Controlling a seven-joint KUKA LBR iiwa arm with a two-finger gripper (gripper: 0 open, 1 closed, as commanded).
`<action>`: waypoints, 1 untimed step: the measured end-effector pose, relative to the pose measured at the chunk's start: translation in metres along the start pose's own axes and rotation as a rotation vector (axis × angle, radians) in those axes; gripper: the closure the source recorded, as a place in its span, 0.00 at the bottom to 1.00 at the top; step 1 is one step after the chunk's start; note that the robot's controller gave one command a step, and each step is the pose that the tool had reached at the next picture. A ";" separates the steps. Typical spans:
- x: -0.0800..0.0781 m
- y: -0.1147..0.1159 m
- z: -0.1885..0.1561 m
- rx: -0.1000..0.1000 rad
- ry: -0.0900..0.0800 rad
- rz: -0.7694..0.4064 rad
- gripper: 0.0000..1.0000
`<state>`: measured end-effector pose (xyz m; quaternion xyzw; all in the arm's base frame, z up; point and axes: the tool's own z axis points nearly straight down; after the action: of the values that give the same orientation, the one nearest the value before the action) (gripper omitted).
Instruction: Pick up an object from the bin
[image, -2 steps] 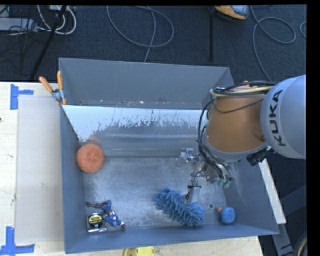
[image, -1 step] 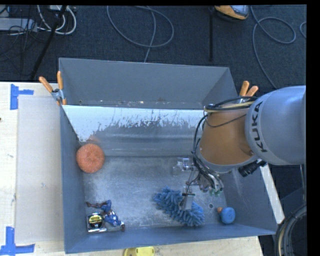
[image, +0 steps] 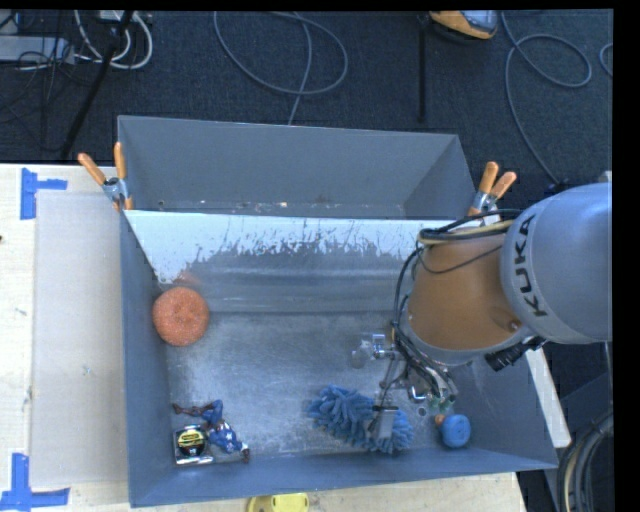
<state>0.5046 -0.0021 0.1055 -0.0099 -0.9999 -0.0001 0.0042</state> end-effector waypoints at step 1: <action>-0.006 0.004 -0.011 -0.001 -0.009 0.104 0.00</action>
Offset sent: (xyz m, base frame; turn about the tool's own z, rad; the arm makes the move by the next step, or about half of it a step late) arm -0.0186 0.0030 -0.0355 0.2064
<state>0.5112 0.0013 0.1167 -0.0619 -0.9981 -0.0004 -0.0001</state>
